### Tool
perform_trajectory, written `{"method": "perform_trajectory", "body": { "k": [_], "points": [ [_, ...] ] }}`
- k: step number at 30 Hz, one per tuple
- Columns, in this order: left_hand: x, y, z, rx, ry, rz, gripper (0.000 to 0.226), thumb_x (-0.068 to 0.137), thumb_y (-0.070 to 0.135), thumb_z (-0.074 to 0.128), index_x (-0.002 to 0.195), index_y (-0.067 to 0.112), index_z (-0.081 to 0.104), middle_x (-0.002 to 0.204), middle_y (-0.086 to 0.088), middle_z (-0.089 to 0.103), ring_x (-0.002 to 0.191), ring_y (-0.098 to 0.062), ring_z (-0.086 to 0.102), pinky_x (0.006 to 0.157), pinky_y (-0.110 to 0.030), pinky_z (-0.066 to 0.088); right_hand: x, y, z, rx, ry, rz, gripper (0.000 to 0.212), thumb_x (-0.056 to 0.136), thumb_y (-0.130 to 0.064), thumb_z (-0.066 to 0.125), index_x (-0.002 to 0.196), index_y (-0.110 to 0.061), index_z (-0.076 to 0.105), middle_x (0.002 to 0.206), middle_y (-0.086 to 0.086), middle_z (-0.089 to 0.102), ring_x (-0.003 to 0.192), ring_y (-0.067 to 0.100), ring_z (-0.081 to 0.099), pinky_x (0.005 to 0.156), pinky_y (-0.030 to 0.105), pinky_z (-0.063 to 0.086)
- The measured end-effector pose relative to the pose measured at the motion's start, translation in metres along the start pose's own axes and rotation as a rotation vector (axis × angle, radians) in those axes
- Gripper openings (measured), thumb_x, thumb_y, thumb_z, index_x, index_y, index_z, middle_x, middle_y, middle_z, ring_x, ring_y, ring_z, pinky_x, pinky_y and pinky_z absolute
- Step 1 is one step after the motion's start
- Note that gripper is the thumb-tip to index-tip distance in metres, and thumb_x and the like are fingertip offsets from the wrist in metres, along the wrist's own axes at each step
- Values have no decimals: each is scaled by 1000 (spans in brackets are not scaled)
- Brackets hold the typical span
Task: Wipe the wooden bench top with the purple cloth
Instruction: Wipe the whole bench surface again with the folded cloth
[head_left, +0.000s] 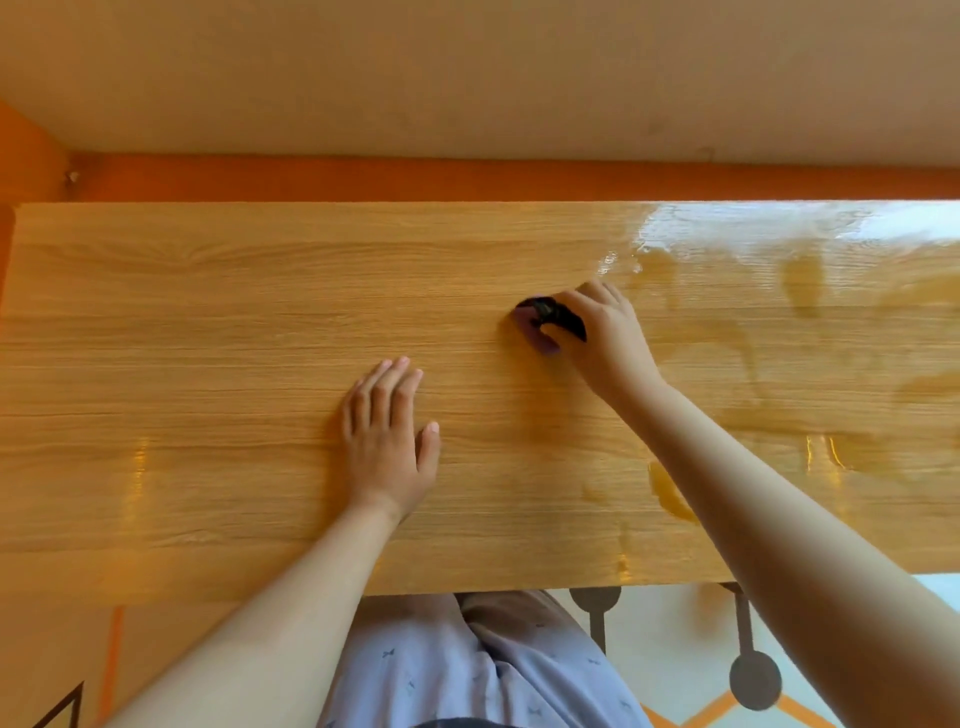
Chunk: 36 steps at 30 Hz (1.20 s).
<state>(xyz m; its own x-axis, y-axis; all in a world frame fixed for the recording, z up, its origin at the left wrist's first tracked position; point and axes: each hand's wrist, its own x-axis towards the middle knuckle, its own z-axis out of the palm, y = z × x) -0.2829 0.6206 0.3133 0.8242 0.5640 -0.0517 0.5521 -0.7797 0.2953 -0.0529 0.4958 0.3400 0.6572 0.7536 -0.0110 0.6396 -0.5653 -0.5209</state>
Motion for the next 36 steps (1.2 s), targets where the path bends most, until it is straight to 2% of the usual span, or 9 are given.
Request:
{"method": "perform_trajectory", "body": {
  "k": [6, 11, 16, 19, 23, 28, 32, 36],
  "points": [
    [0, 1, -1, -17, 4, 6, 57, 86, 34, 42, 136, 8, 47, 144, -12, 45, 138, -29, 34, 115, -46, 21, -55, 3, -1, -38, -31, -14, 29, 81, -18, 70, 110, -15, 66, 92, 4, 60, 90, 26, 53, 79, 39, 42],
    [1, 0, 0, -7, -10, 3, 57, 87, 35, 41, 137, 9, 45, 145, -11, 44, 138, -29, 33, 116, -45, 18, 17, 20, -10, -59, 71, 64, 25, 82, -17, 66, 106, -8, 67, 94, 14, 60, 93, 33, 52, 76, 34, 31],
    [0, 1, 0, 1, -16, -5, 57, 88, 35, 40, 138, 9, 44, 146, -10, 43, 139, -28, 32, 117, -45, 18, 109, 40, -22, -104, 158, 163, 29, 88, -23, 60, 113, -9, 63, 111, 14, 59, 105, 33, 49, 85, 38, 37],
    [0, 2, 0, 5, -20, -11, 57, 88, 35, 39, 139, 9, 44, 147, -10, 42, 140, -27, 31, 117, -45, 17, 129, 43, -25, -92, 159, 203, 33, 88, -24, 59, 119, -10, 61, 117, 13, 58, 110, 31, 48, 90, 37, 38],
    [0, 2, 0, 3, -1, 1, 57, 86, 34, 41, 137, 9, 45, 146, -11, 43, 139, -28, 32, 116, -45, 18, 86, 39, -23, -46, 147, 164, 28, 90, -20, 59, 115, -10, 62, 111, 11, 58, 105, 29, 48, 87, 37, 39],
    [0, 2, 0, -14, 26, 7, 57, 84, 32, 43, 136, 8, 46, 144, -11, 45, 137, -29, 33, 114, -46, 21, -38, 26, -18, -3, 92, 89, 28, 84, -18, 67, 112, -15, 66, 93, 6, 58, 92, 24, 50, 81, 33, 37],
    [0, 1, -1, -15, 21, 11, 58, 85, 33, 42, 136, 7, 46, 145, -12, 44, 137, -29, 32, 114, -46, 20, -122, 23, -15, -29, -9, 70, 30, 81, -15, 70, 111, -14, 66, 91, 1, 58, 86, 24, 52, 76, 41, 45],
    [0, 2, -1, -11, 13, 12, 58, 86, 34, 41, 137, 8, 45, 145, -11, 43, 138, -29, 31, 114, -46, 20, -115, 28, -19, -66, -56, 14, 29, 82, -24, 65, 110, -15, 66, 91, 1, 60, 86, 23, 52, 73, 43, 46]
  ]
}}
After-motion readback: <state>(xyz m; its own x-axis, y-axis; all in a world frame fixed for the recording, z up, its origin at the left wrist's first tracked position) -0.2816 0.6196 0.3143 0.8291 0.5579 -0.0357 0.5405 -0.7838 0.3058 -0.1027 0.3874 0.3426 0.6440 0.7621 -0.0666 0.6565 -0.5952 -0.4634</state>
